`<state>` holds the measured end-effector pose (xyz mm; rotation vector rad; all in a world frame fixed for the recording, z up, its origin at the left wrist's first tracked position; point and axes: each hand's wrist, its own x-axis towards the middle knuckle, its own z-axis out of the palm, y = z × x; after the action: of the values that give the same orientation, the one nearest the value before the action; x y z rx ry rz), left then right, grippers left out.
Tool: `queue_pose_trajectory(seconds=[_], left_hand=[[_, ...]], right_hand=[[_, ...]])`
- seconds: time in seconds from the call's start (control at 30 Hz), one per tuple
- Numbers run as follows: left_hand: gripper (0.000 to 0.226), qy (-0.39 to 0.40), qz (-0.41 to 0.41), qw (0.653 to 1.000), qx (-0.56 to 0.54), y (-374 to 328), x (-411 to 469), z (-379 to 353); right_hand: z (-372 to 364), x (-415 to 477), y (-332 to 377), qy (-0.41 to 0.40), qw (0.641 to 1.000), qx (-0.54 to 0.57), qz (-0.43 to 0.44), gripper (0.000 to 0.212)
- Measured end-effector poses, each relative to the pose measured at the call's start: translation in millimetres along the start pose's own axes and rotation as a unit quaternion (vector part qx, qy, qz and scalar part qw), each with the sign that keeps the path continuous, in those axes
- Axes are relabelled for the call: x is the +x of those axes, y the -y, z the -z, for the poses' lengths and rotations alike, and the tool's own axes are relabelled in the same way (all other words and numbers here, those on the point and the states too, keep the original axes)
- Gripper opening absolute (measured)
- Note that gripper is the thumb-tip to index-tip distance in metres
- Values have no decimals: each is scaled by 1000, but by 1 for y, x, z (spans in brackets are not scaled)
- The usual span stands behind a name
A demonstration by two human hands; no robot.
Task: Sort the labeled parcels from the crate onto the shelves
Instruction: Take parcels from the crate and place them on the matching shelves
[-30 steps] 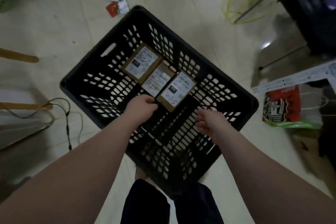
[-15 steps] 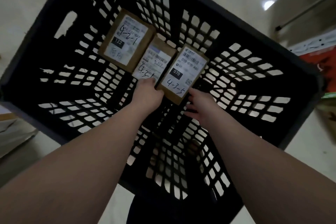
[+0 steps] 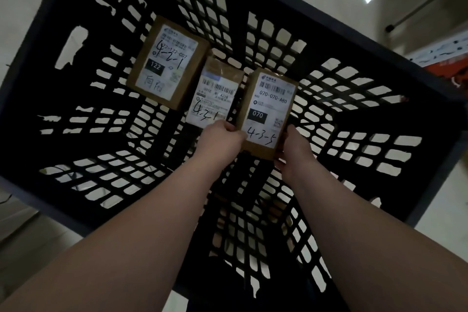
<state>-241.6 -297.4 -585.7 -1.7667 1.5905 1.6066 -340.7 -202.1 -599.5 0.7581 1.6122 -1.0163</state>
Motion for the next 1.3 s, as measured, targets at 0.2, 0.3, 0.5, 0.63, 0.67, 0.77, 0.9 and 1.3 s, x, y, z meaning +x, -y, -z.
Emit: queue_pose_trajectory(seconds=[0.2, 0.3, 0.5, 0.63, 0.67, 0.77, 0.9, 1.3], left_hand=[[42, 44, 36, 993, -102, -5, -15, 6], [49, 57, 34, 990, -123, -4, -27, 11], [50, 97, 43, 972, -212, -11, -73, 38], [60, 153, 7, 950, -271, -16, -111, 58], [63, 159, -7, 948, -275, -18, -121, 62], [69, 170, -42, 946, -274, -31, -149, 70], [64, 190, -90, 942, -261, -53, -184, 82], [88, 273, -173, 943, -75, -121, -276, 63]], right_hand=[[4, -15, -6, 74, 995, 64, -11, 47], [4, -30, -7, 128, 985, 110, -35, 55], [14, -82, -15, 225, 971, 85, 13, 50], [29, -121, -17, 274, 955, 94, 66, 51], [33, -132, -15, 285, 950, 95, 82, 48], [46, -164, -10, 302, 940, 99, 127, 43], [60, -204, -3, 300, 930, 107, 182, 44], [132, -287, -14, 250, 912, 172, 277, 58]])
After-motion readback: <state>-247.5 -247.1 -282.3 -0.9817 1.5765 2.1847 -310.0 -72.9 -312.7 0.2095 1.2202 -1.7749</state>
